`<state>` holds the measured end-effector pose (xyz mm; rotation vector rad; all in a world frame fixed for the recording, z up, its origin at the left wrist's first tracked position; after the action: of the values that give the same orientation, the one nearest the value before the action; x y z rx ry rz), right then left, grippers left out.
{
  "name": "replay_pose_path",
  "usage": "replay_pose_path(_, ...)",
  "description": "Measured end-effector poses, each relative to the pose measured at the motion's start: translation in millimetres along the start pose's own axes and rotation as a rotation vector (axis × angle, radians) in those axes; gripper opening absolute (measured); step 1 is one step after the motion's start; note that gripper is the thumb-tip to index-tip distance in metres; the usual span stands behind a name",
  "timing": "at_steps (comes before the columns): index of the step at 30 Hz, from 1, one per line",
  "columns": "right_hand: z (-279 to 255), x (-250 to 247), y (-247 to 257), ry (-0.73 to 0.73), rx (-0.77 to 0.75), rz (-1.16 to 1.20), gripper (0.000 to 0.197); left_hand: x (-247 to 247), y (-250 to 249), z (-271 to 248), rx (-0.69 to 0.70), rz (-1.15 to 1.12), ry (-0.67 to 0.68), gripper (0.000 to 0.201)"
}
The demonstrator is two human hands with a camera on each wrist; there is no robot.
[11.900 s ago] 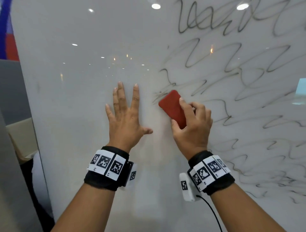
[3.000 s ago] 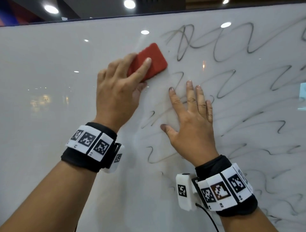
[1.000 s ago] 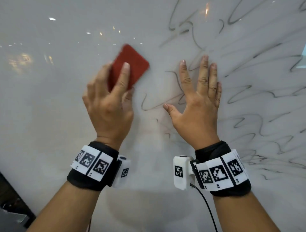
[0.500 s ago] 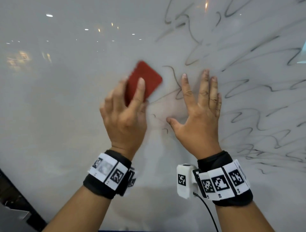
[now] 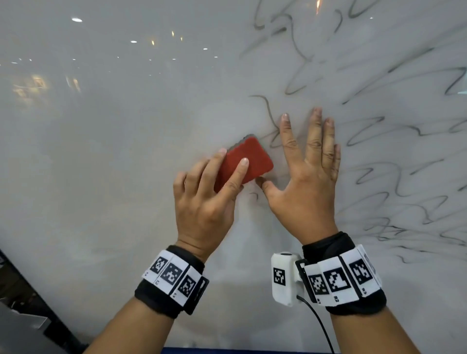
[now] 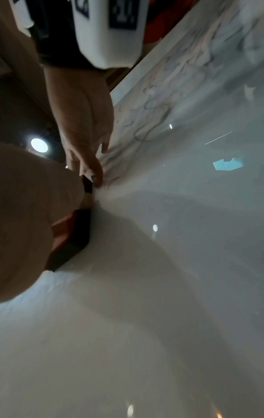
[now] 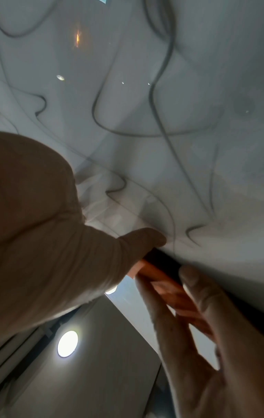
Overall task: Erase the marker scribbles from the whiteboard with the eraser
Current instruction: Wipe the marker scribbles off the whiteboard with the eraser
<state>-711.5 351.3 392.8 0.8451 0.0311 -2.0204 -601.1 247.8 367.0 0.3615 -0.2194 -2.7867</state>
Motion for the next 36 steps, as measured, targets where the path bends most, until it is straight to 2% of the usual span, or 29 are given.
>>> replay_pose_path(1,-0.2,0.1,-0.8,0.0,0.002,-0.004,0.107,-1.7,6.3,5.2,-0.015,0.002,-0.017,0.045)
replay_pose_path(5,-1.6,2.0,-1.3,0.004,0.007,-0.005,0.109,-16.7,50.4,40.5,-0.276,-0.02,-0.141,0.047)
replay_pose_path(6,-2.2,2.4,-1.5,0.006,0.006,-0.004,0.109,-16.5,50.8,40.7,-0.289,-0.019,-0.145,0.046)
replay_pose_path(8,-4.7,2.4,-3.0,0.013,-0.008,-0.012,0.109,-10.7,33.6,24.2,-0.207,-0.021,-0.103,0.042)
replay_pose_path(10,-9.2,3.4,-6.4,0.032,-0.028,-0.037,0.111,-4.3,9.2,-4.2,-0.052,-0.008,-0.04,0.039)
replay_pose_path(13,-19.5,8.8,-12.1,0.067,-0.031,-0.075,0.113,-2.7,4.3,-15.7,0.088,0.011,0.001,0.04)
replay_pose_path(14,-21.4,10.1,-13.3,0.068,-0.029,-0.08,0.114,-4.6,11.0,-10.3,0.07,0.024,-0.015,0.041)
replay_pose_path(18,-22.4,12.1,-14.7,0.06,-0.012,-0.066,0.114,-11.6,37.7,0.1,-0.198,-0.011,-0.108,0.047)
replay_pose_path(19,-22.2,12.1,-14.3,0.058,-0.01,-0.062,0.114,-8.2,30.2,-4.6,-0.189,-0.025,-0.093,0.045)
replay_pose_path(22,-21.7,10.2,-13.6,0.036,-0.017,-0.052,0.11,3.0,-8.9,-25.8,0.014,-0.022,0.006,0.039)
replay_pose_path(24,-22.6,10.3,-13.4,0.04,-0.014,-0.045,0.109,2.1,-9.0,-27.2,0.054,-0.027,0.027,0.04)
replay_pose_path(25,-23.2,10.7,-14.0,0.044,-0.01,-0.045,0.109,-0.4,-0.8,-23.2,0.017,-0.023,0.009,0.041)
replay_pose_path(28,-27.3,12.5,-16.1,0.059,-0.006,-0.052,0.111,-9.4,36.4,-12.8,-0.242,-0.013,-0.068,0.05)
replay_pose_path(29,-29.2,13.5,-17.5,0.064,-0.001,-0.051,0.111,-9.8,39.7,-13.7,-0.29,-0.017,-0.08,0.051)
replay_pose_path(31,-34.2,15.2,-21.1,0.068,0.009,-0.053,0.11,-3.7,23.8,-22.8,-0.242,-0.024,-0.048,0.048)
replay_pose_path(34,-43.2,18.2,-26.9,0.084,0.015,-0.066,0.108,7.8,-16.4,-47.9,-0.023,-0.05,0.047,0.038)
replay_pose_path(36,-46.7,18.6,-29.8,0.095,0.015,-0.075,0.108,6.6,-16.8,-47.1,0.017,-0.06,0.055,0.038)
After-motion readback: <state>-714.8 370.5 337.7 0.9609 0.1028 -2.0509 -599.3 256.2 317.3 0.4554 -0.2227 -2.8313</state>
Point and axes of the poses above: each hand's wrist, its own z-axis towards the middle knuckle, its own x-axis out of the palm, y = z × x, the point moved 10 cm from there along z, towards the middle knuckle, and after that the axes turned 2 degrees about y, right-handed, at the moved point
